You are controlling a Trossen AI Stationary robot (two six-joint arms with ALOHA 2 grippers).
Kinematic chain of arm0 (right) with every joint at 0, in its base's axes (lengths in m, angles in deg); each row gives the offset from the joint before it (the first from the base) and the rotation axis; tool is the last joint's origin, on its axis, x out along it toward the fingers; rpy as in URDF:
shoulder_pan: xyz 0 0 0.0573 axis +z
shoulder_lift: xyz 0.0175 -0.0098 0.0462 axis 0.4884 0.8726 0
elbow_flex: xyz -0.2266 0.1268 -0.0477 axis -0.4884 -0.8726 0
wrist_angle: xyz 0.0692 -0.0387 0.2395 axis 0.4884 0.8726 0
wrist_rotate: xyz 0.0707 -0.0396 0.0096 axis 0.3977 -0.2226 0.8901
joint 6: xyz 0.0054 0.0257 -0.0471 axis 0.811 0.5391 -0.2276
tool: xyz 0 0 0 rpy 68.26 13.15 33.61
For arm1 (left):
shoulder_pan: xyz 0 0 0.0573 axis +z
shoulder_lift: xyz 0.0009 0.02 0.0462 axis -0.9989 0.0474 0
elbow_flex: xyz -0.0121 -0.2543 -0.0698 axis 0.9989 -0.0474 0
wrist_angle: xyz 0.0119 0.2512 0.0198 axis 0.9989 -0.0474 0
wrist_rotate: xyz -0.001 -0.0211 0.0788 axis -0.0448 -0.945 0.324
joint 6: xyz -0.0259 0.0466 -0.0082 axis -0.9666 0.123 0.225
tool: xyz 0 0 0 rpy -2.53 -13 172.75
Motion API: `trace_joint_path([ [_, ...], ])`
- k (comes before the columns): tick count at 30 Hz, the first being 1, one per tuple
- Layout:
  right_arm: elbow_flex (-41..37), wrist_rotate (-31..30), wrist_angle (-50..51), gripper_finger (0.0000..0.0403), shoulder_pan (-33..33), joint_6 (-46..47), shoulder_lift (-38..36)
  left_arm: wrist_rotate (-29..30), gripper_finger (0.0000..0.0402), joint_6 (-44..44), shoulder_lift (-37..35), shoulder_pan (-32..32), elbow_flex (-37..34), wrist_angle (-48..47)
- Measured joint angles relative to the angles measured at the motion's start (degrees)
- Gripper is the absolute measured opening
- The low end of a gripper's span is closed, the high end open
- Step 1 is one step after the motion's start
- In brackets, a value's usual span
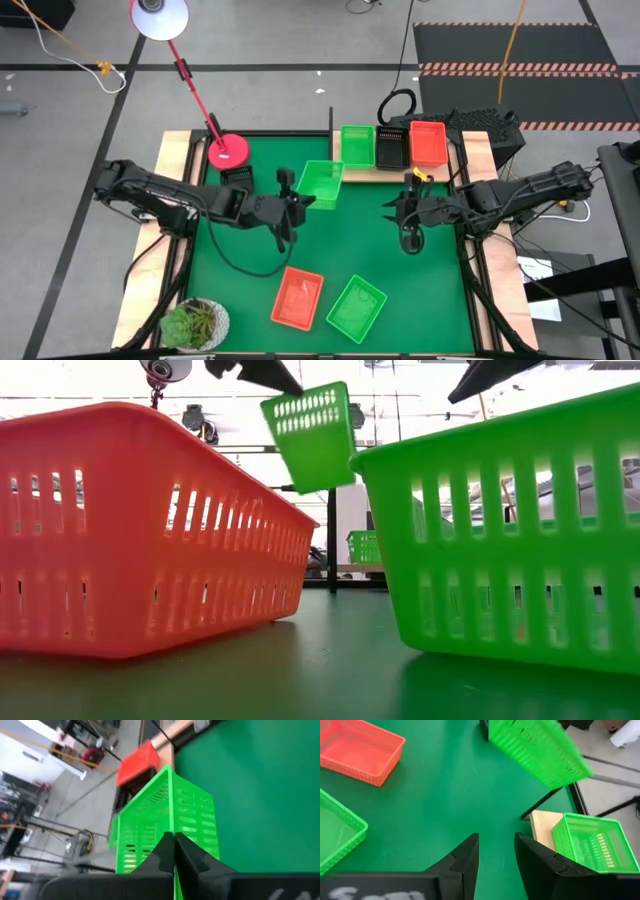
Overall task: Stack baskets on shelf by color
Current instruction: Stack the top green bin on top of the green bin on the shelf
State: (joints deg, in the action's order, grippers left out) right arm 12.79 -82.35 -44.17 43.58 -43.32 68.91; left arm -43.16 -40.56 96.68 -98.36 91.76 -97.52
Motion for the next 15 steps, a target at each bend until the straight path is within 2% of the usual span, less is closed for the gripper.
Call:
trace_joint_path([
  [7,0.00,-0.02,1.15,0.0118,0.00,3.05,-2.99,-0.20,0.0000,7.96,0.25,1.78,7.05,2.21],
  [15,0.00,-0.12,3.62,0.0118,0.02,6.01,-4.67,-3.91,0.0000,14.46,7.16,8.08,15.48,5.47],
])
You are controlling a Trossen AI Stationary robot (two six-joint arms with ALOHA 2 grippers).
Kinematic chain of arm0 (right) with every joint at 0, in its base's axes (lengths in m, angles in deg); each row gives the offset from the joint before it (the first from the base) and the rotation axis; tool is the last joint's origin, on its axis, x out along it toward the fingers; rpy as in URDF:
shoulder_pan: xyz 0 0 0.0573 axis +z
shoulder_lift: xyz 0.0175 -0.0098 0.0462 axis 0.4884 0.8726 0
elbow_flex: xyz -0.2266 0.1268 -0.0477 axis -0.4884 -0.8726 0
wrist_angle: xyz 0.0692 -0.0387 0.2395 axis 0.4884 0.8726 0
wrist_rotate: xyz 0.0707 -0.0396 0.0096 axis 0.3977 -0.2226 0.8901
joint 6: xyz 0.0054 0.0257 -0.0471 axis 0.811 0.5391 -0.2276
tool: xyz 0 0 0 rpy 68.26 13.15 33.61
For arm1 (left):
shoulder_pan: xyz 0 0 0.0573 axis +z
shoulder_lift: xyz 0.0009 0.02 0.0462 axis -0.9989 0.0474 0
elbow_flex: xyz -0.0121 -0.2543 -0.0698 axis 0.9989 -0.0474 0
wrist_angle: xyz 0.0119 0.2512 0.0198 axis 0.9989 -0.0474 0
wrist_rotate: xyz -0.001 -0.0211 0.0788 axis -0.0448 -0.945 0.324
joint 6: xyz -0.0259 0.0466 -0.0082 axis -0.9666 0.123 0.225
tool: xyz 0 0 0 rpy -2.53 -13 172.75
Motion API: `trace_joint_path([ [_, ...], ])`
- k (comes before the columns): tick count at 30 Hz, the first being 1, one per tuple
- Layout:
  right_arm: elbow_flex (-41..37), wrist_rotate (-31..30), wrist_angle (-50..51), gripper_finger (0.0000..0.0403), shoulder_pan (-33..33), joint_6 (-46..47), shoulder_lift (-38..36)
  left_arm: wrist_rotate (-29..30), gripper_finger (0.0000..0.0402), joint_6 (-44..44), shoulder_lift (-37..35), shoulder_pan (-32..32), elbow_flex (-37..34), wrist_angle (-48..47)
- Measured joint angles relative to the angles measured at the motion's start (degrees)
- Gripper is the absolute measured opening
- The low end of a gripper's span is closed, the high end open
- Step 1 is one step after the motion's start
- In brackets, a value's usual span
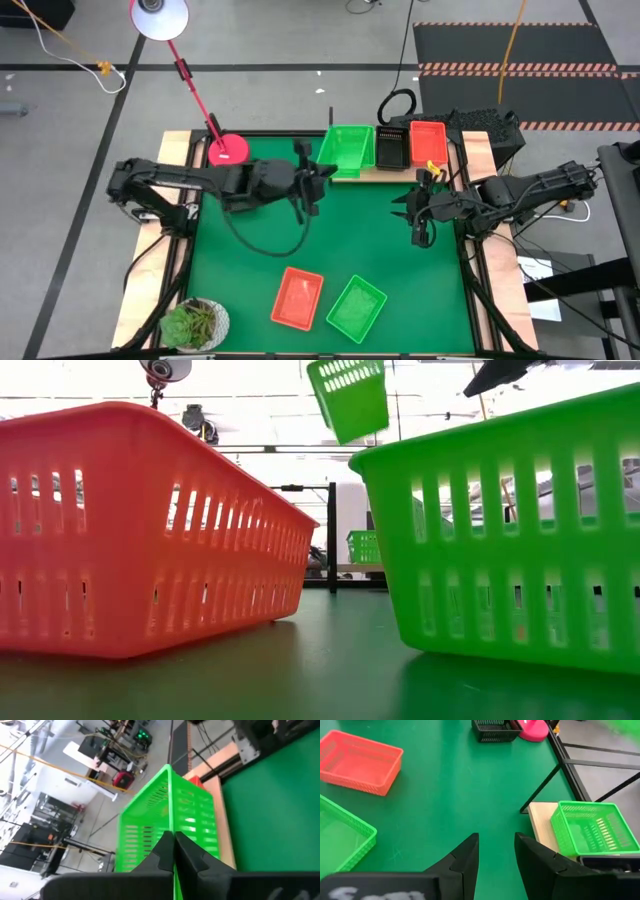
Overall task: Stack baskets on shelf by color
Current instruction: Stack the top green bin on top of the green bin on the shelf
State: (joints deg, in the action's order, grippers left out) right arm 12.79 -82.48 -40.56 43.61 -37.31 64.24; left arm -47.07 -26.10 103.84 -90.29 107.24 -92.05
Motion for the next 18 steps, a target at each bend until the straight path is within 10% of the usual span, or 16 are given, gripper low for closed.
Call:
trace_joint_path([
  [18,0.00,-4.89,4.58,0.0118,0.00,2.83,-6.41,-0.18,0.0001,7.10,22.63,8.86,11.40,2.02],
])
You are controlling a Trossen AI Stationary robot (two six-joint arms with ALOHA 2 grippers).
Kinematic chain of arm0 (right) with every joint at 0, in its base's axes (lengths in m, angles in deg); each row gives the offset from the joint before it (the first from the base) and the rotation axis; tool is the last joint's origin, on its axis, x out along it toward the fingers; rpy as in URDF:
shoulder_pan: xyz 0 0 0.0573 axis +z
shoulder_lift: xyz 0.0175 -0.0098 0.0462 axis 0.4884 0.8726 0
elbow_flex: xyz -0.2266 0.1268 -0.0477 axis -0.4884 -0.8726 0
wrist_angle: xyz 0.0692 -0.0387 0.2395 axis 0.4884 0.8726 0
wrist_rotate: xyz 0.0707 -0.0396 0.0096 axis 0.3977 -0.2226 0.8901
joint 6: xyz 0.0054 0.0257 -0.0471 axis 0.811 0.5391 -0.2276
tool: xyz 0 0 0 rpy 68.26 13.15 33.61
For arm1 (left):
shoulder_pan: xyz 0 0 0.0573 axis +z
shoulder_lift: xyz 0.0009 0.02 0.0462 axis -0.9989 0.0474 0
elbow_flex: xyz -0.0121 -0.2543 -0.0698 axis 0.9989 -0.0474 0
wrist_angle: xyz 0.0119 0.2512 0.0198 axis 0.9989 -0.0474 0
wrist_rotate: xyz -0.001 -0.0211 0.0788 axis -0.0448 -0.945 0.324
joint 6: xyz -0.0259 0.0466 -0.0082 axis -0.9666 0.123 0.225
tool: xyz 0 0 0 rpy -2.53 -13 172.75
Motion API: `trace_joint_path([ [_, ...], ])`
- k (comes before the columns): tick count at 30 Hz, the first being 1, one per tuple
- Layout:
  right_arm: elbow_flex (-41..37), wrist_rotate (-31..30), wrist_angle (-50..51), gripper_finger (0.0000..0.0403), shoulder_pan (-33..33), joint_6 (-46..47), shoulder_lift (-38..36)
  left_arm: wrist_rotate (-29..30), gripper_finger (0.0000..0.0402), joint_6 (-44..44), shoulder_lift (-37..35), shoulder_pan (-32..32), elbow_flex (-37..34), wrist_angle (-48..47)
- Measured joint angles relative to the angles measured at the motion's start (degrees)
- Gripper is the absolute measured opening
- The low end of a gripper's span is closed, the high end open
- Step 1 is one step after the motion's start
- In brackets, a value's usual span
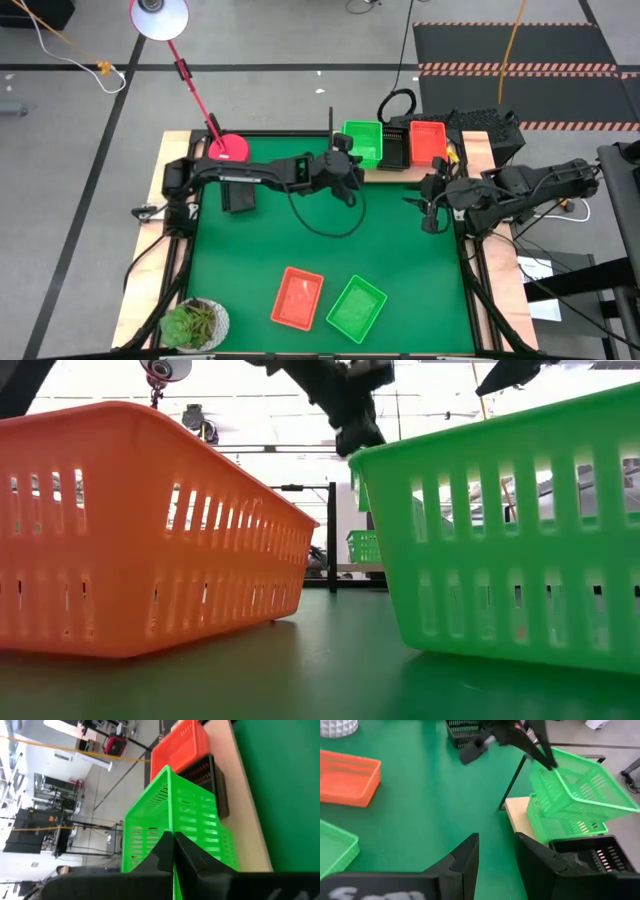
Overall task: Stack baskets on shelf by color
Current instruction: Stack the top green bin on top of the green bin on the shelf
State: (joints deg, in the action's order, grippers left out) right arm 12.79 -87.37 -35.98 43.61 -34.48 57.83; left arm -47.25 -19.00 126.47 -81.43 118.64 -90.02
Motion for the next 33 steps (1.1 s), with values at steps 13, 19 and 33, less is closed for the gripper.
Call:
trace_joint_path([
  [13,-1.44,0.25,0.06,0.0118,0.02,-0.42,-0.71,-3.03,0.0002,-1.12,3.02,3.89,-0.68,0.85],
  [19,-1.44,0.27,-0.85,0.0118,0.02,-0.45,-0.71,-6.02,0.0005,-2.20,3.17,4.29,-0.75,-0.06],
  [33,-1.46,0.32,-0.79,0.0118,0.02,-0.49,-0.69,-6.01,0.0007,-2.63,5.53,5.81,-0.86,0.86],
])
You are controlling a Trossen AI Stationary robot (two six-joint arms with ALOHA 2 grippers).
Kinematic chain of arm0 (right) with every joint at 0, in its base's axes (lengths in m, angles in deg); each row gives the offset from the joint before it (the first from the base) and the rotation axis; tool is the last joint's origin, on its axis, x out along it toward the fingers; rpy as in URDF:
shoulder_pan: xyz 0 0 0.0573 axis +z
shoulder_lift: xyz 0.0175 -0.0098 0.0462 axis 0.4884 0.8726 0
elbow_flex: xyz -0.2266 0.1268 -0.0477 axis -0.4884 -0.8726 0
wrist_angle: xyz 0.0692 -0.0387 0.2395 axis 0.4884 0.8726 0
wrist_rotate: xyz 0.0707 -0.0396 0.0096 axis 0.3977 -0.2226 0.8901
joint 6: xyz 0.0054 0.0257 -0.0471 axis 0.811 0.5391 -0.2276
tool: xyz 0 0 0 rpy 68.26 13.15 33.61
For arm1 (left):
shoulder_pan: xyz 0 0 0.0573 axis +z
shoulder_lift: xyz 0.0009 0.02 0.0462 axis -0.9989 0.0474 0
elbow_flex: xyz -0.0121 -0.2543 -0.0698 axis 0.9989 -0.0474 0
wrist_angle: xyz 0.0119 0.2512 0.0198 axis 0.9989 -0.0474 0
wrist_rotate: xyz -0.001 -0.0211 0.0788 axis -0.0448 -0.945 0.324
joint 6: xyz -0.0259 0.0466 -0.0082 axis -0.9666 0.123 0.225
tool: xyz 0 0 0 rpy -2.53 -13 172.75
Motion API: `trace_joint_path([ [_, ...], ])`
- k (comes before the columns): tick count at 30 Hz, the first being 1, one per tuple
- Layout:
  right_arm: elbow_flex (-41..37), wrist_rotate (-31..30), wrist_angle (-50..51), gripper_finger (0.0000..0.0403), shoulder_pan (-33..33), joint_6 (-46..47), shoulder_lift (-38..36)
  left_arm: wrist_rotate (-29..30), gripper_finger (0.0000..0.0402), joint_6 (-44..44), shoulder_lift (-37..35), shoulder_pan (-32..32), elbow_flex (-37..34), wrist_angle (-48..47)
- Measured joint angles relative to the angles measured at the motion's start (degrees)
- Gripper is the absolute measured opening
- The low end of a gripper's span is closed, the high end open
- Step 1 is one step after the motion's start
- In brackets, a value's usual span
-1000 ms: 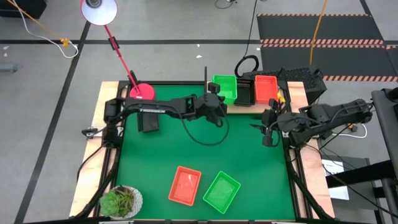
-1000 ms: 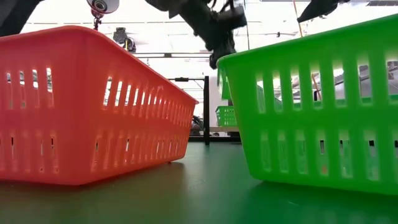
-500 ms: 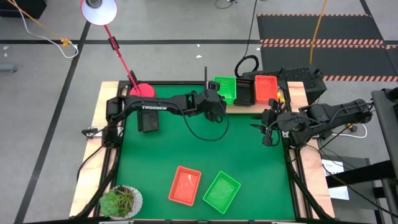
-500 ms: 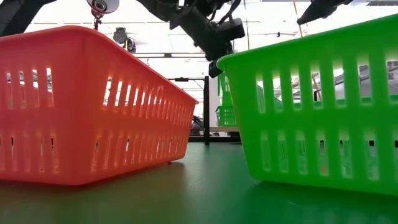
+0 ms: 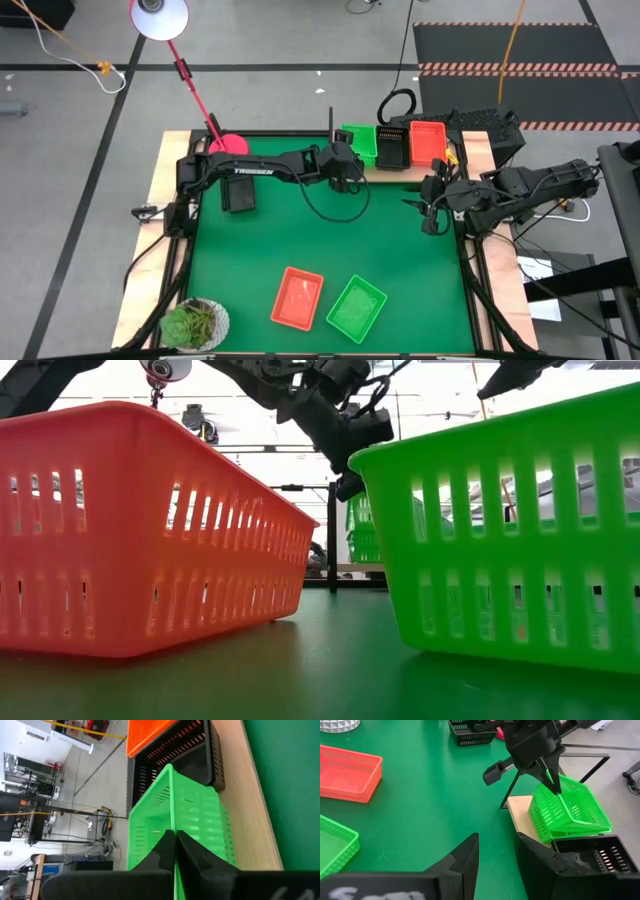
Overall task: Stack baskets on shelf by color
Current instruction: Stack the top green bin on top of the green bin on the shelf
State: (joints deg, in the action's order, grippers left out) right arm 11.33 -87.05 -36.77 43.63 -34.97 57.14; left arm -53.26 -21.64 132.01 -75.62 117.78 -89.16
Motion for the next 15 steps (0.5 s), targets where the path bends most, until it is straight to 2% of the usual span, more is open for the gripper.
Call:
trace_joint_path([
  [15,-0.02,0.01,0.00,0.0118,0.00,-0.59,0.00,0.05,0.0027,-1.70,0.59,0.59,0.00,-0.96],
])
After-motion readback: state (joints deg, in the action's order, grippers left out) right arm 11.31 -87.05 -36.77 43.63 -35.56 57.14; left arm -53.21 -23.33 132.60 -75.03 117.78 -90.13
